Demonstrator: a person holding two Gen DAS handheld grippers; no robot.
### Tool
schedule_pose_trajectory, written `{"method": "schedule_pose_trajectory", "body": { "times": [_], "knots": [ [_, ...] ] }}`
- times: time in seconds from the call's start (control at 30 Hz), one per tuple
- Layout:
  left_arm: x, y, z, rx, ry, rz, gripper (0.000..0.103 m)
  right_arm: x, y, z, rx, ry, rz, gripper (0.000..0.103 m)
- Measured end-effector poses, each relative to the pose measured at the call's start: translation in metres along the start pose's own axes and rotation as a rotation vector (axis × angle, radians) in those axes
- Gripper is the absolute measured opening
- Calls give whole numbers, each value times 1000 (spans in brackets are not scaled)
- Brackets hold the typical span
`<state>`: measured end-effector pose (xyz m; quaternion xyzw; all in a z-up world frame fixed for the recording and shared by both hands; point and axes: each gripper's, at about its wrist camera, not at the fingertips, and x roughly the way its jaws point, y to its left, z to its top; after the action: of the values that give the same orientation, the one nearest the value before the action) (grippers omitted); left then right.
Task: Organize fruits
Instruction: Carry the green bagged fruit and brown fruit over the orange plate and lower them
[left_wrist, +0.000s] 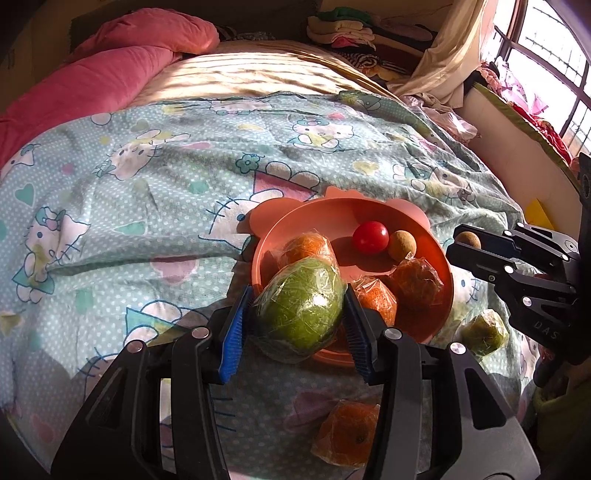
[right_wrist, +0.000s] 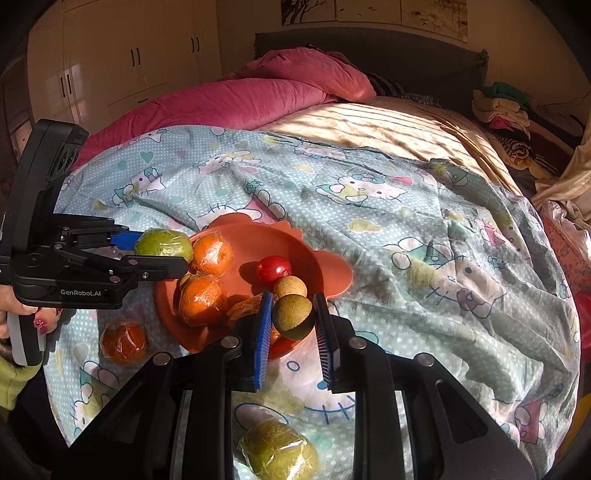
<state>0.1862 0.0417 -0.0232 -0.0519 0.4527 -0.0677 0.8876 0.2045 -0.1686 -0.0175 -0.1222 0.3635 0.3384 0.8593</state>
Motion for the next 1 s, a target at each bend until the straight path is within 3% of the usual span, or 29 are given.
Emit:
{"method": "schedule_pose_trajectory", "body": {
  "times": [1.0],
  "knots": [
    [22, -6, 11, 7, 3, -21, 40, 20, -1, 3, -20, 31, 21, 21]
  ]
}}
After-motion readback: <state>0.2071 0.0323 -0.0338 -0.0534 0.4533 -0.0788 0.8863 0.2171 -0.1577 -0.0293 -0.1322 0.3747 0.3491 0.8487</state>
